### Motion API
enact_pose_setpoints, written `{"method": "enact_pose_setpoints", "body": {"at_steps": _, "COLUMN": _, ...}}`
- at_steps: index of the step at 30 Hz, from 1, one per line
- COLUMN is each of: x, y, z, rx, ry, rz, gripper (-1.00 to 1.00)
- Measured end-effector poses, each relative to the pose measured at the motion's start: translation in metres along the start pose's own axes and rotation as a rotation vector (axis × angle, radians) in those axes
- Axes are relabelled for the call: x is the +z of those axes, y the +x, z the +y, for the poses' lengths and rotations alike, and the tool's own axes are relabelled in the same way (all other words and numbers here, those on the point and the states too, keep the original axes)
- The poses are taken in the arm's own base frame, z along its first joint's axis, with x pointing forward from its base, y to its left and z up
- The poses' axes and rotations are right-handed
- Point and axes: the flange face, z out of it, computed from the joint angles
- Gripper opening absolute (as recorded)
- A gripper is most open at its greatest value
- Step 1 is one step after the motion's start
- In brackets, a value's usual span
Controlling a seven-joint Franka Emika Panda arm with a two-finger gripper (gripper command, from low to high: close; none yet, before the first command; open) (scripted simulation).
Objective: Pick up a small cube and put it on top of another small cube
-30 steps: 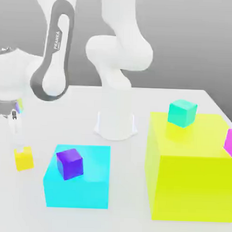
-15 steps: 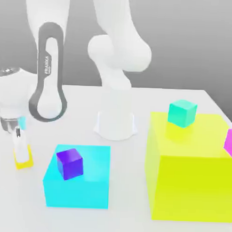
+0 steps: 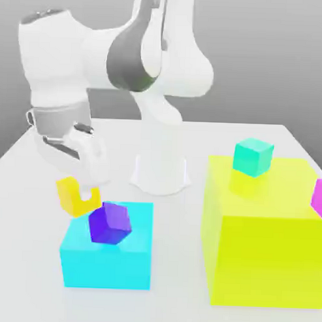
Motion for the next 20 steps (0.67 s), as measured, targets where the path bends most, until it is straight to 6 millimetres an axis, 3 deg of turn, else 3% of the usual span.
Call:
{"method": "enact_pose_setpoints", "body": {"at_steps": 3, "x": -0.029, "y": -0.080, "z": -0.007, "rx": -0.125, "ry": -0.016, "rz": -0.013, "gripper": -1.00}}
{"method": "enact_pose_setpoints", "body": {"at_steps": 5, "x": -0.048, "y": -0.134, "z": -0.002, "rx": -0.209, "ry": -0.032, "rz": -0.013, "gripper": -1.00}}
{"method": "enact_pose_setpoints", "body": {"at_steps": 10, "x": -0.088, "y": -0.261, "z": 0.050, "rx": -0.416, "ry": -0.078, "rz": 0.028, "gripper": -1.00}}
{"method": "enact_pose_setpoints", "body": {"at_steps": 11, "x": -0.091, "y": -0.279, "z": 0.064, "rx": -0.444, "ry": -0.092, "rz": 0.049, "gripper": -1.00}}
{"method": "enact_pose_setpoints", "body": {"at_steps": 12, "x": -0.084, "y": -0.284, "z": 0.073, "rx": -0.450, "ry": -0.108, "rz": 0.074, "gripper": -1.00}}
{"method": "enact_pose_setpoints", "body": {"at_steps": 16, "x": -0.032, "y": -0.283, "z": 0.085, "rx": -0.455, "ry": -0.123, "rz": 0.098, "gripper": -1.00}}
{"method": "enact_pose_setpoints", "body": {"at_steps": 17, "x": -0.025, "y": -0.282, "z": 0.086, "rx": -0.455, "ry": -0.123, "rz": 0.099, "gripper": 1.00}}
{"method": "enact_pose_setpoints", "body": {"at_steps": 20, "x": -0.025, "y": -0.282, "z": 0.086, "rx": -0.455, "ry": -0.123, "rz": 0.099, "gripper": 1.00}}
